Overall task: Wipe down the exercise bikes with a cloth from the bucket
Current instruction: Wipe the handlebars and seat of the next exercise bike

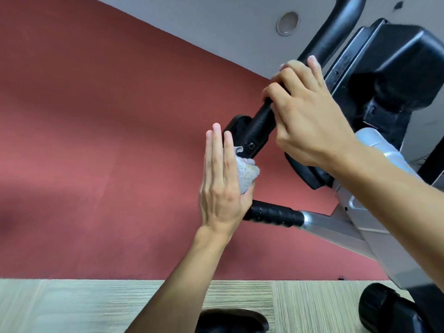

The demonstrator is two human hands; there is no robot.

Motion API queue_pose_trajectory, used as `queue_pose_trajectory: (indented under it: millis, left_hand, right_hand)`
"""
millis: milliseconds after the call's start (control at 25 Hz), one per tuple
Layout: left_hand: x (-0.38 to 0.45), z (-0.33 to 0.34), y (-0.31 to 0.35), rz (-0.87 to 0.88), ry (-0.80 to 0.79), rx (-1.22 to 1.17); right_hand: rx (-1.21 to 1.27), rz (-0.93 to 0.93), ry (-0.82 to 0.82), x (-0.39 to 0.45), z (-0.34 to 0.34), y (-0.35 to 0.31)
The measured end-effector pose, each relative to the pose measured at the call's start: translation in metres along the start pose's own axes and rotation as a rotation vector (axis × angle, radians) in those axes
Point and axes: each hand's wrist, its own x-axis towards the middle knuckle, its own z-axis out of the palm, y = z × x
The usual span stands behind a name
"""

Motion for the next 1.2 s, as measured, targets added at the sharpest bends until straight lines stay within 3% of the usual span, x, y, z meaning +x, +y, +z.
queue_pose_trajectory:
  millis: [200, 360, 480, 520, 600, 680, 760, 840, 1000, 1200]
  left_hand:
    - [0.006, 0.005, -0.002, 0.088, 0.055, -0.017]
    - [-0.04, -0.007, -0.009, 0.132, -0.091, -0.019]
    - [-0.052, -0.01, -0.001, 0.408, -0.228, 0.12]
    - [-0.051, -0.006, 0.0, 0.52, -0.298, 0.174]
    - [-0.04, 0.006, -0.004, 0.647, -0.415, 0.3]
    - [-0.033, 0.017, -0.008, 0.708, -0.505, 0.397]
    - [-0.034, 0.03, -0.001, 0.791, -0.551, 0.49]
    - [-0.038, 0.046, 0.018, 0.832, -0.571, 0.559]
    - [-0.041, 0.05, 0.021, 0.764, -0.567, 0.553]
    - [-0.04, 0.046, 0.014, 0.71, -0.565, 0.579]
  right_hand:
    - [0.055, 0.051, 0.076, -0.004, 0.013, -0.004]
    - [0.455, 0.069, 0.198, -0.029, 0.004, -0.011]
    - [0.675, 0.266, 0.282, -0.088, 0.015, -0.027]
    - [0.674, 0.36, 0.212, -0.107, 0.023, -0.028]
    - [0.558, 0.45, -0.189, -0.134, 0.044, -0.02]
    - [0.338, 0.393, -0.653, -0.149, 0.061, -0.006]
    - [0.244, 0.308, -0.913, -0.156, 0.067, 0.0]
    - [0.153, 0.271, -0.934, -0.163, 0.071, -0.002]
    - [-0.087, 0.189, -0.707, -0.182, 0.082, -0.006]
    - [-0.153, 0.175, -0.747, -0.178, 0.073, -0.002]
